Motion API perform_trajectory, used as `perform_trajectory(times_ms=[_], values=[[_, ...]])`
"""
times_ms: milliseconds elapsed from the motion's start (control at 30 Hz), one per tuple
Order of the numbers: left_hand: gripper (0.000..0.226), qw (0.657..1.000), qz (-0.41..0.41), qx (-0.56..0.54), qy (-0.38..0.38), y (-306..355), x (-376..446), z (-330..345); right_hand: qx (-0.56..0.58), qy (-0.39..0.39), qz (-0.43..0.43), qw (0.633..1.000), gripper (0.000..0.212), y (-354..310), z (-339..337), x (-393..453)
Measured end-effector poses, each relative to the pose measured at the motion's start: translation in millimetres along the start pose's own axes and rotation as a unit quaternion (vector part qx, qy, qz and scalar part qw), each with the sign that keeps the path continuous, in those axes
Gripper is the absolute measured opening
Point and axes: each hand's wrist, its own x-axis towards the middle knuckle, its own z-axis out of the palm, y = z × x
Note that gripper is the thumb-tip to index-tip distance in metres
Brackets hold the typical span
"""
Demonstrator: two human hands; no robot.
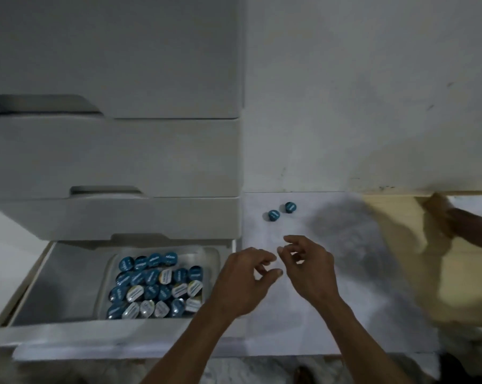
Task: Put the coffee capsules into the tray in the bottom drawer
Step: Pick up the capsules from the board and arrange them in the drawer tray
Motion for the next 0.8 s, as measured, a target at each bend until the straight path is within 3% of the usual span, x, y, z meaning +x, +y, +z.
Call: perform_trajectory(times_ms=[200, 433, 667, 800], values=[[0.033, 0.996, -0.090, 0.021, 0.013, 0.6, 95.7, 76.6, -0.050, -0.032, 0.022, 0.998, 0.027, 75.7, -32.0, 105.7], [0.040, 0.969, -0.223, 0.047, 0.095, -49.4, 169.2, 134.2, -0.067, -0.119, 0.024, 0.990, 0.033, 136.3, -11.3, 202.2], [0.049, 0.964, -0.210, 0.092, 0.136, -76.5, 206.4, 168.1, -0.088, -0.139, -0.026, 0.986, 0.054, 177.6, 31.7, 232.8], [0.047, 0.963, -0.188, 0.082, 0.173, -100.4, 210.9, 190.4, -0.076, -0.111, -0.078, 0.988, 0.053, 208.2, 62.1, 238.7]])
